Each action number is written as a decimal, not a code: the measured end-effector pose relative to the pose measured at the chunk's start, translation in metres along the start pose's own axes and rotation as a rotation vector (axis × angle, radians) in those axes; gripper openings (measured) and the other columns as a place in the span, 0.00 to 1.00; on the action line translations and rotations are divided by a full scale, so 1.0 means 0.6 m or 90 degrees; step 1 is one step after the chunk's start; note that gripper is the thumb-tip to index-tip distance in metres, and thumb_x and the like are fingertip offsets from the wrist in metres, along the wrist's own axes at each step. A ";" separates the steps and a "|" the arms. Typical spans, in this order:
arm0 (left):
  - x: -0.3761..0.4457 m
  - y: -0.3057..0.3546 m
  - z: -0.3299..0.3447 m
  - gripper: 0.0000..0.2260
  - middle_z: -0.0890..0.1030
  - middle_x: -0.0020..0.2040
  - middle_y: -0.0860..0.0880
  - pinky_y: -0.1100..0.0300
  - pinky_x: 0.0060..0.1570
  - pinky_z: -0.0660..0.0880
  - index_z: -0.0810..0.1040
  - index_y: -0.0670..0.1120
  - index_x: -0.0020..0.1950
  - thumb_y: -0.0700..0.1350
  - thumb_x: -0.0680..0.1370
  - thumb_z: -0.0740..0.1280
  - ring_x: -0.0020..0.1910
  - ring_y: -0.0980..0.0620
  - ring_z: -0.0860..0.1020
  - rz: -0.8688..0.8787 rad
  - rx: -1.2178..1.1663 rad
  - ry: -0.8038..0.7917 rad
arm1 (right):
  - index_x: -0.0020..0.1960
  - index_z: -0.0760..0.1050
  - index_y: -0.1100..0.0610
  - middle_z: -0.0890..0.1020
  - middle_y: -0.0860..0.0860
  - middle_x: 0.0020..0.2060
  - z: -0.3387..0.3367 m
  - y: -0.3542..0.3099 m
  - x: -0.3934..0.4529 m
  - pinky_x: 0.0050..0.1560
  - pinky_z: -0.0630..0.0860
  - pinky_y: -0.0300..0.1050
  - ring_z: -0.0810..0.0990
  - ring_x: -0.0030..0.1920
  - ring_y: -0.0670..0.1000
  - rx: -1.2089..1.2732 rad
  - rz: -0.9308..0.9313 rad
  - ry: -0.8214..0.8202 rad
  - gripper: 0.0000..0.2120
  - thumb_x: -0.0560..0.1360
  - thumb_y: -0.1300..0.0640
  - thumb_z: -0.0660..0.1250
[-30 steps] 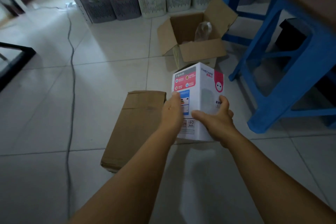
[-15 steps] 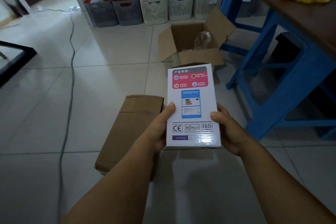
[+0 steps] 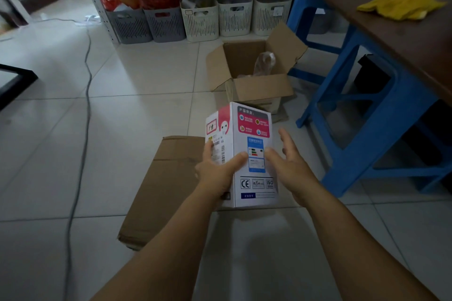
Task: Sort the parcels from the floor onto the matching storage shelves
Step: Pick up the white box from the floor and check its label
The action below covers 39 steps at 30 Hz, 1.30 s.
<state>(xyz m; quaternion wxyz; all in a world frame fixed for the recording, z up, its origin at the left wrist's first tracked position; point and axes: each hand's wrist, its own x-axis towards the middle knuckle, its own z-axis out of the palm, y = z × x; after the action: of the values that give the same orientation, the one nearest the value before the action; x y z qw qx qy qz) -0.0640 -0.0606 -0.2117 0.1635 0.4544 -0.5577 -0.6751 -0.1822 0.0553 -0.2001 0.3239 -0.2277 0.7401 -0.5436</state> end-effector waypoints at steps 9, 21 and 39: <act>-0.011 0.022 0.034 0.40 0.60 0.70 0.46 0.39 0.72 0.68 0.52 0.61 0.83 0.64 0.76 0.68 0.72 0.42 0.64 0.053 0.209 0.073 | 0.74 0.52 0.34 0.73 0.51 0.66 0.047 -0.001 -0.002 0.49 0.82 0.58 0.81 0.57 0.54 0.083 -0.017 -0.060 0.26 0.78 0.38 0.55; -0.009 0.038 0.015 0.12 0.84 0.58 0.34 0.44 0.48 0.84 0.80 0.42 0.60 0.48 0.83 0.64 0.50 0.37 0.86 0.024 -0.145 -0.002 | 0.69 0.67 0.42 0.84 0.48 0.52 -0.019 0.009 0.006 0.43 0.82 0.52 0.85 0.48 0.50 0.267 0.048 0.001 0.16 0.83 0.45 0.50; 0.030 -0.018 -0.003 0.53 0.82 0.69 0.44 0.33 0.70 0.70 0.69 0.52 0.77 0.68 0.57 0.79 0.70 0.37 0.76 0.024 -0.172 -0.165 | 0.60 0.70 0.34 0.85 0.43 0.46 -0.027 -0.004 0.005 0.45 0.83 0.54 0.86 0.44 0.48 0.169 0.033 0.009 0.13 0.83 0.46 0.51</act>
<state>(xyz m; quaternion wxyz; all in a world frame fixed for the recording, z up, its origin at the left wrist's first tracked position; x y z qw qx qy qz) -0.0690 -0.0712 -0.2292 0.1626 0.3274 -0.4863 -0.7936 -0.1960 0.0632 -0.1951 0.3602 -0.1595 0.6694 -0.6298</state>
